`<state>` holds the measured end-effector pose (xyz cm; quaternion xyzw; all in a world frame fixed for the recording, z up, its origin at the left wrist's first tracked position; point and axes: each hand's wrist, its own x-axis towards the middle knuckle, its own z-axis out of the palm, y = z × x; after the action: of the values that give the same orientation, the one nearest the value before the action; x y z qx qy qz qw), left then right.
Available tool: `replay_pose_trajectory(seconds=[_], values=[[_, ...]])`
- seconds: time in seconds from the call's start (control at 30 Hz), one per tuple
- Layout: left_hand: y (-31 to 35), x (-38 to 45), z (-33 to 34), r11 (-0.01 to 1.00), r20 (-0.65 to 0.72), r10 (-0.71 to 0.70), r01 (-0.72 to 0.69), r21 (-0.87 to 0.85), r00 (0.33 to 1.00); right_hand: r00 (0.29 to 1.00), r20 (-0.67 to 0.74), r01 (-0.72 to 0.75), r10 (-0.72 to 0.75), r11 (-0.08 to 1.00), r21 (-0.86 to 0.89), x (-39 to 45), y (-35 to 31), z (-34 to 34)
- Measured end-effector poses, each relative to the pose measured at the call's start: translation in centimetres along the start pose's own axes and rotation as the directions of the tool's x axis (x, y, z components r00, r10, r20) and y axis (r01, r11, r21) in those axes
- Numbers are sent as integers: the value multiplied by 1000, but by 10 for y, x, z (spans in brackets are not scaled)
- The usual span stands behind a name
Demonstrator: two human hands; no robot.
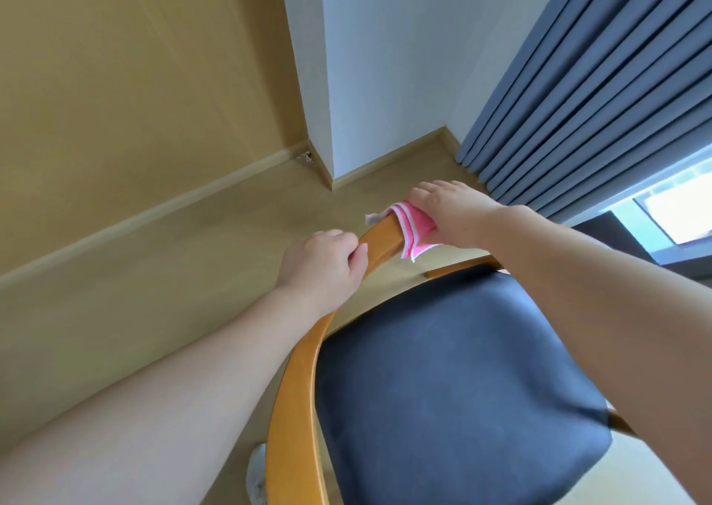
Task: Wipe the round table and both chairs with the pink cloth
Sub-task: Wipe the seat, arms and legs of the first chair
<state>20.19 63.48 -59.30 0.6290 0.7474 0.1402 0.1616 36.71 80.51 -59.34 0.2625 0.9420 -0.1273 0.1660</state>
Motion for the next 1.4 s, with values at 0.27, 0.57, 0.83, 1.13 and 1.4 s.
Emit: replay_pose_trajectory(seconds=[0.27, 0.57, 0.83, 1.13, 1.4], values=[[35, 51, 12, 975, -44, 193, -187, 117, 980, 995, -89, 41, -32, 994, 105, -1, 25, 16], [64, 92, 31, 960, -63, 263, -255, 120, 963, 986, -128, -65, 108, 951, 302, -16, 69, 35], [74, 110, 47, 925, -124, 352, -324, 201, 928, 935, -175, -233, 309, 906, 354, -45, 108, 73], [83, 104, 47, 902, -115, 369, -325, 285, 922, 917, -132, -349, 375, 919, 184, -69, 132, 87], [76, 102, 50, 898, -85, 370, -333, 286, 925, 872, -160, -445, 464, 885, 138, -83, 134, 93]])
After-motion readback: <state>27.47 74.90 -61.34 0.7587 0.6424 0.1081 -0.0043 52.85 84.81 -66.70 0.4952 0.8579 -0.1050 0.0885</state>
